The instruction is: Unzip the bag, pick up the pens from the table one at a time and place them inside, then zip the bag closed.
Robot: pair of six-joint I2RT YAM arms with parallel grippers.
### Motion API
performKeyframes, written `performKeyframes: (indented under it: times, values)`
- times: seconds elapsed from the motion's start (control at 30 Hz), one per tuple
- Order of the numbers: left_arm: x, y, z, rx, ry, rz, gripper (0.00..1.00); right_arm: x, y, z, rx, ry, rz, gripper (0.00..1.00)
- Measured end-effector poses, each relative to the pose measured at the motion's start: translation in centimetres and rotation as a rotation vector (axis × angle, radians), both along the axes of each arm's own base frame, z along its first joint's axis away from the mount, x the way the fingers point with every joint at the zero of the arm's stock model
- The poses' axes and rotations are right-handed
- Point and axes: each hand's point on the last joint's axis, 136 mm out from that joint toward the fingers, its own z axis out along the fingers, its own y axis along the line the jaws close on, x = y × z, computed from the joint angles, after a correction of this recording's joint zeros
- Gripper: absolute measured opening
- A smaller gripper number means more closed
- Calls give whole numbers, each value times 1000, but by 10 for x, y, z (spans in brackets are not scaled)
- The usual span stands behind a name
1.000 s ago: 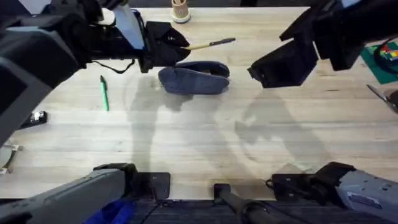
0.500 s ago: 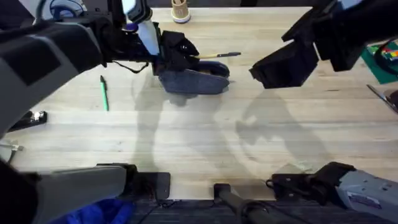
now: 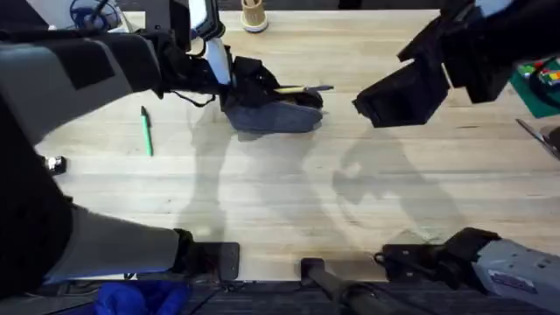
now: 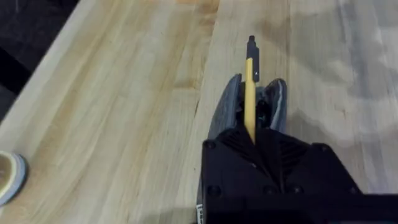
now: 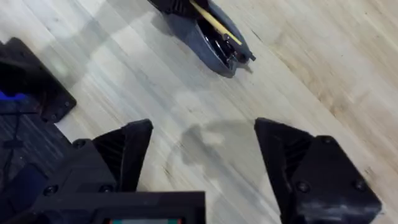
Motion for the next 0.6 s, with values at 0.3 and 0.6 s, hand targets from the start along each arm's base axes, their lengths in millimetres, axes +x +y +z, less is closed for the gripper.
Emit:
performKeyframes:
  times: [0.3,0.6]
  values:
    - [0,2,-15,26,50,12,40,0,0,0,0,0,0,998]
    - [0,10,-27,105,78,47,40,-1,-1,-1,-4,6,0,997]
